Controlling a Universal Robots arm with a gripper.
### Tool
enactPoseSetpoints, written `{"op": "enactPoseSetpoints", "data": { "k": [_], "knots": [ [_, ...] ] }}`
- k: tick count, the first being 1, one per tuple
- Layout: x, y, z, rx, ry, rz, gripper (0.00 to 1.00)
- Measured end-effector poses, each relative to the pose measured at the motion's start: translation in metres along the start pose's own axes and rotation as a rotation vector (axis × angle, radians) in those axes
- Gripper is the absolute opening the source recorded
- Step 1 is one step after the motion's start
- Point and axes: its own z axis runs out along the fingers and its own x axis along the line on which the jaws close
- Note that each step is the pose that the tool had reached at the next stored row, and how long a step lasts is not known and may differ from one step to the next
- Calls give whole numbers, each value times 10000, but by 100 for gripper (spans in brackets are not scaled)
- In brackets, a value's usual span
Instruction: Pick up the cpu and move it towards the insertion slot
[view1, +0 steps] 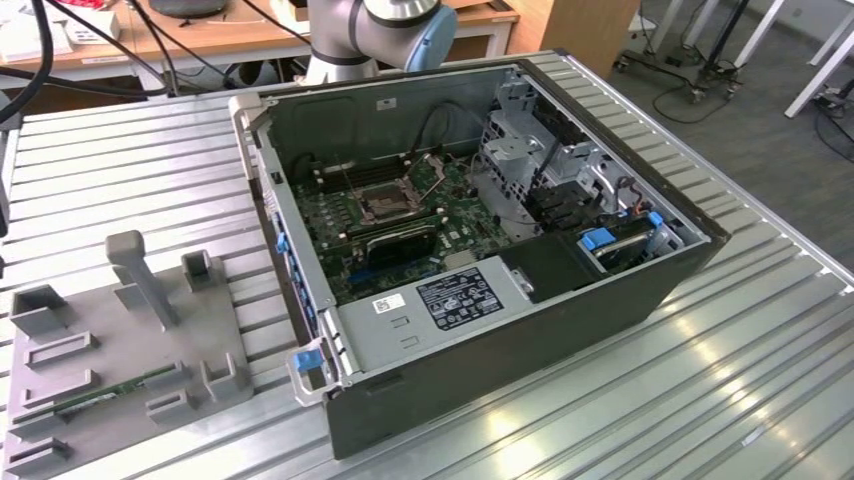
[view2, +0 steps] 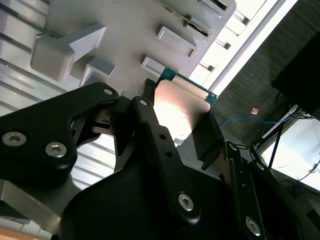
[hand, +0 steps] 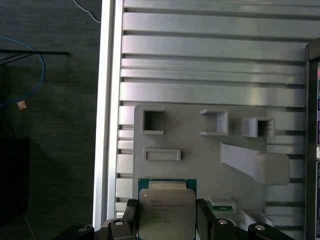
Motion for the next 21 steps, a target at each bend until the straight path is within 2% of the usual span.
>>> {"op": "enactPoseSetpoints", "data": {
  "k": [7, 21],
  "knots": [
    [0, 0, -15, 2, 4, 0, 55],
    [0, 3, -123, 1, 2, 0, 55]
  ]
}}
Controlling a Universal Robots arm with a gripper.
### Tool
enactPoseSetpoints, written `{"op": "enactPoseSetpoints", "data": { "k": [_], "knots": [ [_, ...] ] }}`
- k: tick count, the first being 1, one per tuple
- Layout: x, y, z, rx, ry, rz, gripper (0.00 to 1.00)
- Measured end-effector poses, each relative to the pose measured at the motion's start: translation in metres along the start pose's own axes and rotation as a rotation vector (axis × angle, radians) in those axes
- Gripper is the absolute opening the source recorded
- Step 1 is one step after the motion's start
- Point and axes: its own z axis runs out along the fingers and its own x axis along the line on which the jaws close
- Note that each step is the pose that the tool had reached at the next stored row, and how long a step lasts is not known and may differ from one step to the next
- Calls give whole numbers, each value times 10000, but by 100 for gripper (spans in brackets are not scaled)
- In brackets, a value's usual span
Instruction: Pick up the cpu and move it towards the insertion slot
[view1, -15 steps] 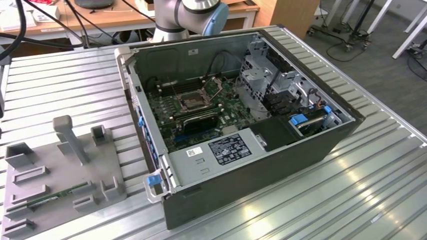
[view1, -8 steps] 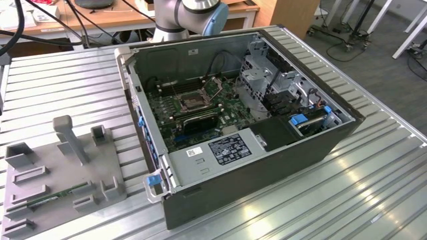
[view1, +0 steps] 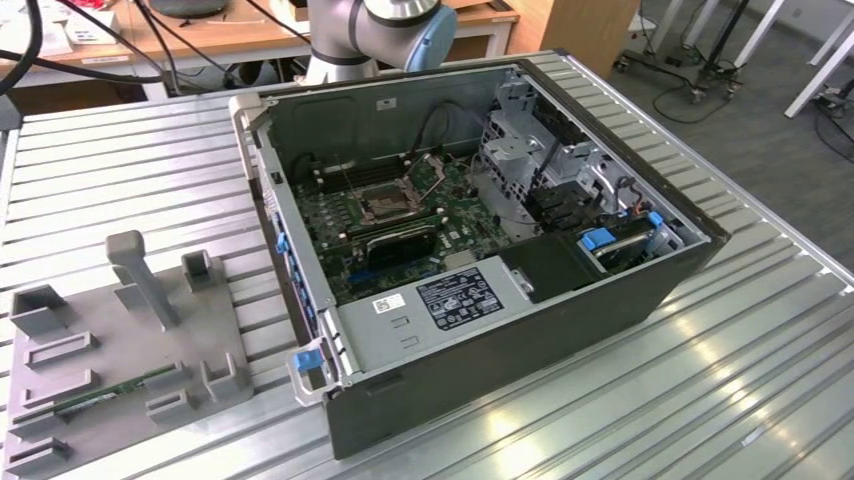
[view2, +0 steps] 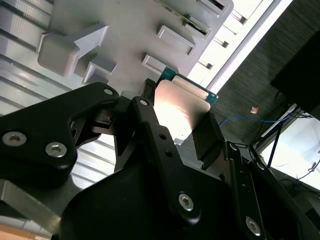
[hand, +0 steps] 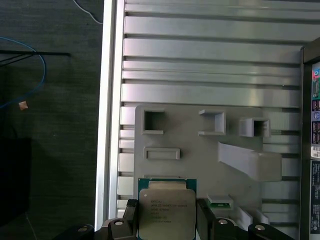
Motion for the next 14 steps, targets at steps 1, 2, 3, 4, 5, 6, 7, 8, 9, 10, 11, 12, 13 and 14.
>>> {"op": "enactPoseSetpoints", "data": {
  "k": [1, 2, 3, 4, 5, 6, 7, 8, 9, 10, 11, 12, 13, 14],
  "knots": [
    [0, 0, -10, 0, 0, 0, 55],
    [0, 1, -19, 1, 0, 0, 55],
    [0, 1, -28, 0, 0, 0, 55],
    [0, 1, -38, 0, 0, 0, 55],
    [0, 1, -47, 0, 0, 0, 55],
    [0, 1, -56, 0, 0, 0, 55],
    [0, 1, -65, 0, -1, 0, 55],
    [0, 2, -74, 0, 0, 0, 55],
    [0, 2, -83, 0, 0, 0, 55],
    [0, 2, -93, 0, -1, 0, 55],
    [0, 2, -103, 0, 0, 0, 55],
    [0, 3, -114, 0, 1, 0, 55],
    [0, 3, -123, 0, 0, 0, 55],
    [0, 3, -134, -1, -1, 0, 55]
  ]
}}
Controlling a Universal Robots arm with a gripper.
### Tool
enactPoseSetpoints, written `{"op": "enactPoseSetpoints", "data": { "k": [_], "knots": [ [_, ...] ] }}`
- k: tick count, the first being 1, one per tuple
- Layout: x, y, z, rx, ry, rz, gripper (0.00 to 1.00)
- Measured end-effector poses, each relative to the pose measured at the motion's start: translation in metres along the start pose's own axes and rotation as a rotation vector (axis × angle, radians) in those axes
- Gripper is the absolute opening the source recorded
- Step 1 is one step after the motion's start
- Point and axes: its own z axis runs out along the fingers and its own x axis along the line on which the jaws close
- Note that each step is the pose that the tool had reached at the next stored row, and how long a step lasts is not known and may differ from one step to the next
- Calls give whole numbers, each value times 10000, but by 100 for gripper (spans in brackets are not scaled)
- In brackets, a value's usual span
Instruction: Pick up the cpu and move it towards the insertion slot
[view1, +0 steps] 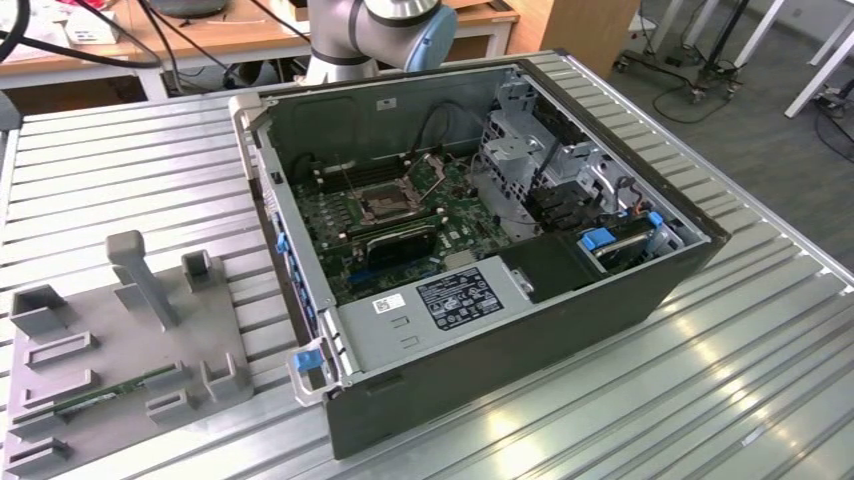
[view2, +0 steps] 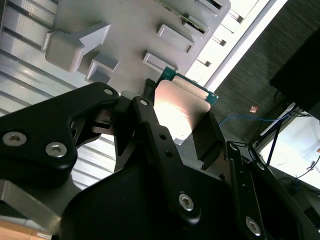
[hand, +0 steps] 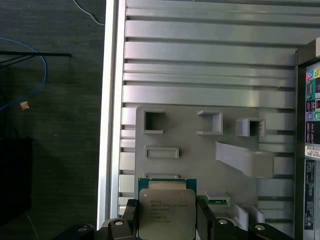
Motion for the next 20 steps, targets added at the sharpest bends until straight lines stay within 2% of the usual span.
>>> {"op": "enactPoseSetpoints", "data": {
  "k": [7, 20],
  "knots": [
    [0, 1, -61, 0, 0, 0, 55],
    [-24, 1, -65, 1, 2, 0, 55]
  ]
}}
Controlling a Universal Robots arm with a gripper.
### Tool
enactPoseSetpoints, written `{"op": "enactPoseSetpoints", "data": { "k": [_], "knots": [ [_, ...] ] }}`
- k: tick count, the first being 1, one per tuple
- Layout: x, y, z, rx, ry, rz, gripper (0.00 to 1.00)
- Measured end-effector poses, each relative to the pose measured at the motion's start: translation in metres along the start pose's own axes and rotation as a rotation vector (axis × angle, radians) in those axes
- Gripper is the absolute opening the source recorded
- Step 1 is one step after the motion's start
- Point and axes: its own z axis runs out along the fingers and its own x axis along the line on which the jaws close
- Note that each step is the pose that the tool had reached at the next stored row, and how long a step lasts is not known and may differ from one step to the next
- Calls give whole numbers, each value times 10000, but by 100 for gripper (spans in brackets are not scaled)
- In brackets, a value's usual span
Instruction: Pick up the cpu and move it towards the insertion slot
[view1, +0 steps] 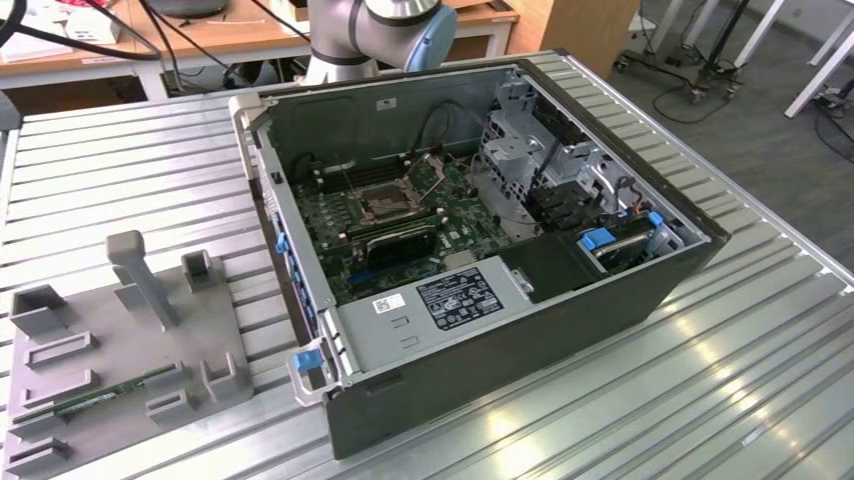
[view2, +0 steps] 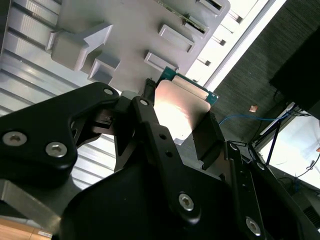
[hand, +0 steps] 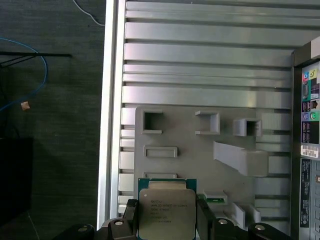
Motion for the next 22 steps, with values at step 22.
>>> {"op": "enactPoseSetpoints", "data": {
  "k": [22],
  "knots": [
    [-236, -5, 1, 0, -2, 0, 55]
  ]
}}
